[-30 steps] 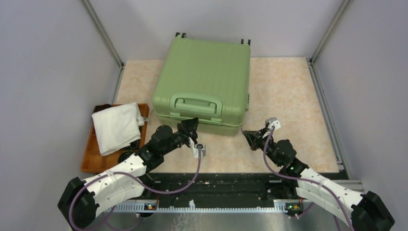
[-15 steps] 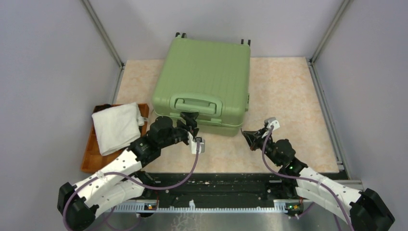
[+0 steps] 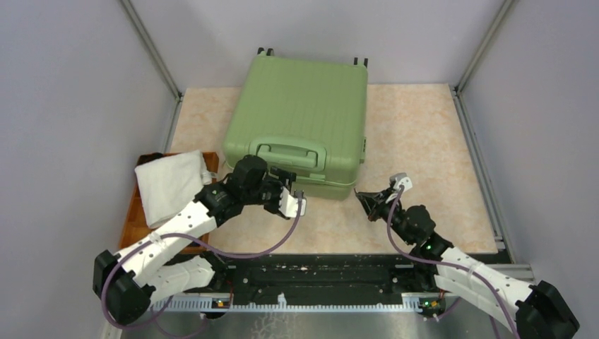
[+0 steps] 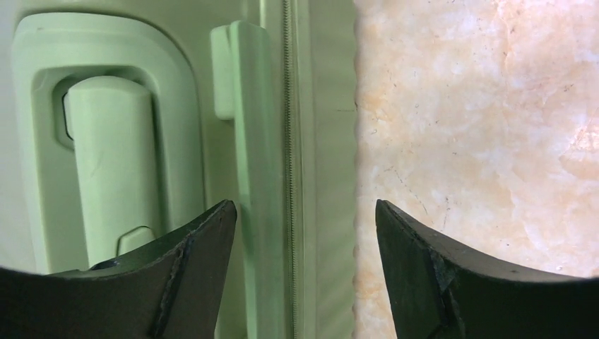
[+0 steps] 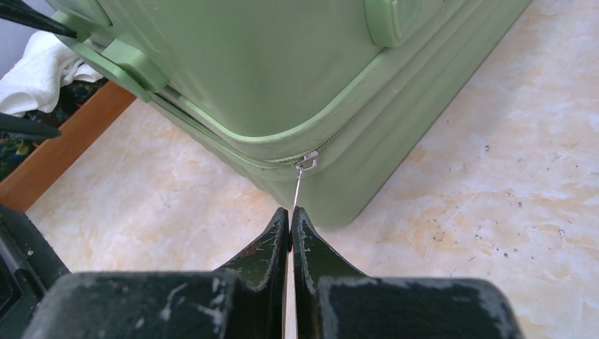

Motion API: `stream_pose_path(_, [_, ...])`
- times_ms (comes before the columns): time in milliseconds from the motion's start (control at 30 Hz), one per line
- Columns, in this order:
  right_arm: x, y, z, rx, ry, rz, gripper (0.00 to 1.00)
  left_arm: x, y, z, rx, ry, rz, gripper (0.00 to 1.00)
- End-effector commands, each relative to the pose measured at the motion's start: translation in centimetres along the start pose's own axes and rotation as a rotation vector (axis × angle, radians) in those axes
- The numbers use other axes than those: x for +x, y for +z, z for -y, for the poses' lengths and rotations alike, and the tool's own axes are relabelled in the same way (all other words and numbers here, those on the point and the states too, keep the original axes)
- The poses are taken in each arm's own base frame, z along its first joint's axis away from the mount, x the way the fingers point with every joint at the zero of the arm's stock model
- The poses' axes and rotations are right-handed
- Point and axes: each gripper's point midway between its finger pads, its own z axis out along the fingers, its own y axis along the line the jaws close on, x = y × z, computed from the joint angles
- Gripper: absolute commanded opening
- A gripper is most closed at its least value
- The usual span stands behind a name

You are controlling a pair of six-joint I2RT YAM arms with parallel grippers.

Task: Pack the luggage
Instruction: Zip the luggage at the center of the board.

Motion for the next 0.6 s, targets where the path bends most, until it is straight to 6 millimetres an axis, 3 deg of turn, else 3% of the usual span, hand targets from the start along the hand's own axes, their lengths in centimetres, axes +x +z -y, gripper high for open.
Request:
stream_pose_path(0, [1.4, -0.7, -2.1, -0.110, 0.016, -0.053, 0.00, -0.8, -0.3, -1.1, 0.044, -0.107, 0.010, 0.77])
stream_pose_path(333, [1.3, -0.9, -2.3, -0.119, 0.018, -0.050, 0.00, 0.6, -0.1, -2.1, 0.111, -0.153, -0.096, 0.69])
stream_pose_path(567, [1.2, -0.9, -2.3, -0.125, 0.016, -0.047, 0.00, 3.0, 0.2, -3.6, 0.158, -0.211, -0.210, 0.44])
